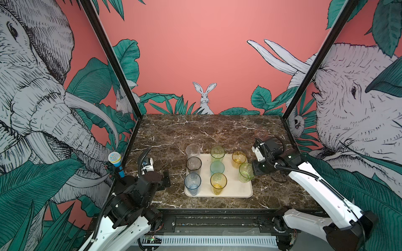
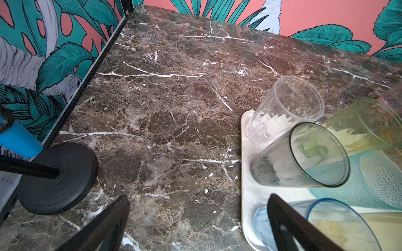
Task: Place the glasses into the tray
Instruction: Place the glass on the tray.
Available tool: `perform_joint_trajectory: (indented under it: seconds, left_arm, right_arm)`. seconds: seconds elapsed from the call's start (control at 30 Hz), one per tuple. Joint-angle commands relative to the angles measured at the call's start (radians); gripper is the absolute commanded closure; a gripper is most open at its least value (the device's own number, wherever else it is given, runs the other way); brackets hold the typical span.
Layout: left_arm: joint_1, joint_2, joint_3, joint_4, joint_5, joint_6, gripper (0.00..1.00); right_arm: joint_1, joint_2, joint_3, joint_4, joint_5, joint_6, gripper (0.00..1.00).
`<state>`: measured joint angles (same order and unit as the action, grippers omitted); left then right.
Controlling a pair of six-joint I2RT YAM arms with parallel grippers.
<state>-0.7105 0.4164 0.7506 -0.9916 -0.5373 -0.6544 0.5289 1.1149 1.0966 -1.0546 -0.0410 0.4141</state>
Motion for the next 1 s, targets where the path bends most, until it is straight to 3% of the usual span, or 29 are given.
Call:
perform_joint_trajectory:
  seconds: [0.0, 0.3, 0.97]
  left_arm:
    - [0.003, -0.01, -0.009, 0.005, -0.003, -0.017, 0.01]
    - [0.003, -0.018, -0.013, 0.005, -0.002, -0.022, 0.01]
    - [0.003, -0.015, -0.018, 0.007, -0.002, -0.021, 0.01]
  right_arm:
    - [0.005, -0.023, -0.05, 0.1, -0.003, 0.037, 1.0]
    - [0.005, 0.009, -0.157, 0.213, -0.008, 0.06, 1.0]
    - [0.005, 0.091, -0.222, 0.314, 0.027, 0.052, 1.0]
